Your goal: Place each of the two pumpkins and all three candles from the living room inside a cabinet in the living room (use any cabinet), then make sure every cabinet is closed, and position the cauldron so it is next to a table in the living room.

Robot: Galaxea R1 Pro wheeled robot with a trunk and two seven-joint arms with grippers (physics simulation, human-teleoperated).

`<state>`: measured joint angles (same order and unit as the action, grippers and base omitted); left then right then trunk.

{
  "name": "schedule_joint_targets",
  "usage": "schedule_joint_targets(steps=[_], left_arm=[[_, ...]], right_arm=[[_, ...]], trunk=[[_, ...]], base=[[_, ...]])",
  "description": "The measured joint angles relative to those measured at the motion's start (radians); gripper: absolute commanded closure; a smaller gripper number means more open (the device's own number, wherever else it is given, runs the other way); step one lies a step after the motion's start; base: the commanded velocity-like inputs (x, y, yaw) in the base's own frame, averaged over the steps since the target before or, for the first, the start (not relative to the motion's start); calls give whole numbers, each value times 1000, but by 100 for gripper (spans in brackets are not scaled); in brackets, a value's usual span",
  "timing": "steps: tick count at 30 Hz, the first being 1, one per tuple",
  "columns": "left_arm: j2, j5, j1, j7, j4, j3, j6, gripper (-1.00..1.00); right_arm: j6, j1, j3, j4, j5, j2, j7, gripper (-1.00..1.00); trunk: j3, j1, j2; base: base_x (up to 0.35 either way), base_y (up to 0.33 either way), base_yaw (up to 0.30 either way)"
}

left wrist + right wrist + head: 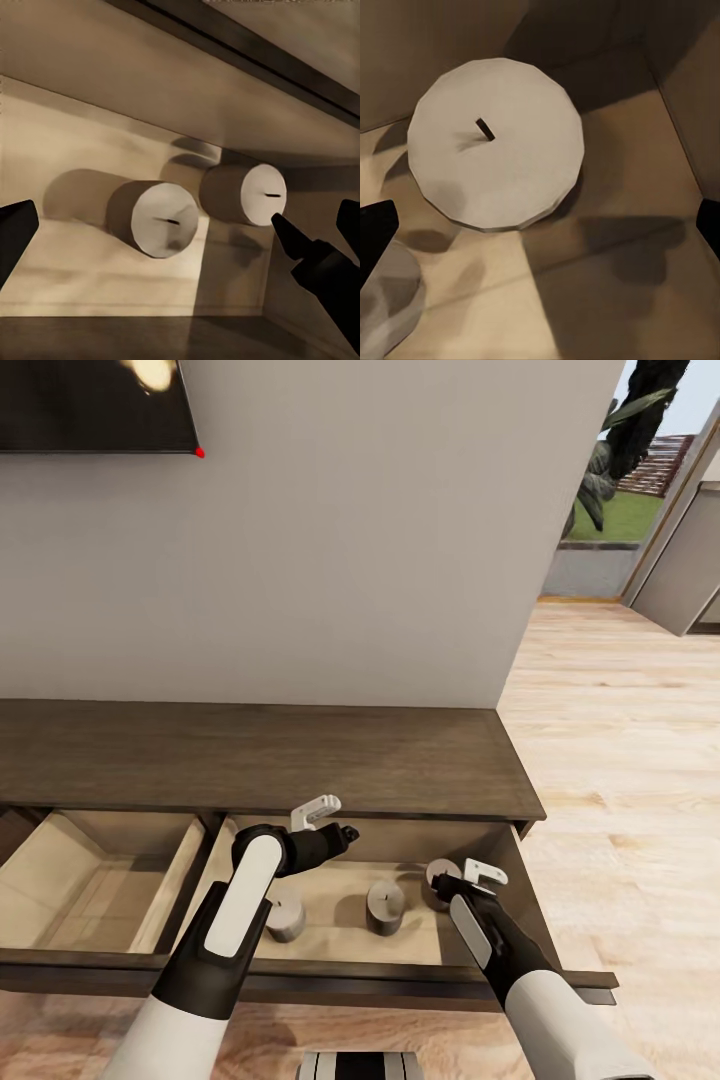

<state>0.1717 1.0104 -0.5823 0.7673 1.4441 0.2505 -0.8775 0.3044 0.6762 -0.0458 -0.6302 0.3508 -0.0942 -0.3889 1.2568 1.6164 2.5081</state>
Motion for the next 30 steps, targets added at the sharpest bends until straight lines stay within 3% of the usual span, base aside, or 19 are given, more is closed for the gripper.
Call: schedule_joint_targets(steps=[6, 30], left_arm=[[-1, 0, 0, 0, 0, -4, 0, -100], [-2, 2, 0, 5, -2, -19, -29, -100]], right_arm=[[9, 0, 0, 0, 0, 0, 0, -100], [211, 9, 1, -10, -2, -4, 0, -100]], trunk=[[-15, -2, -1], [-108, -13, -6]], base=[[0, 0, 0], [-27, 0, 0]])
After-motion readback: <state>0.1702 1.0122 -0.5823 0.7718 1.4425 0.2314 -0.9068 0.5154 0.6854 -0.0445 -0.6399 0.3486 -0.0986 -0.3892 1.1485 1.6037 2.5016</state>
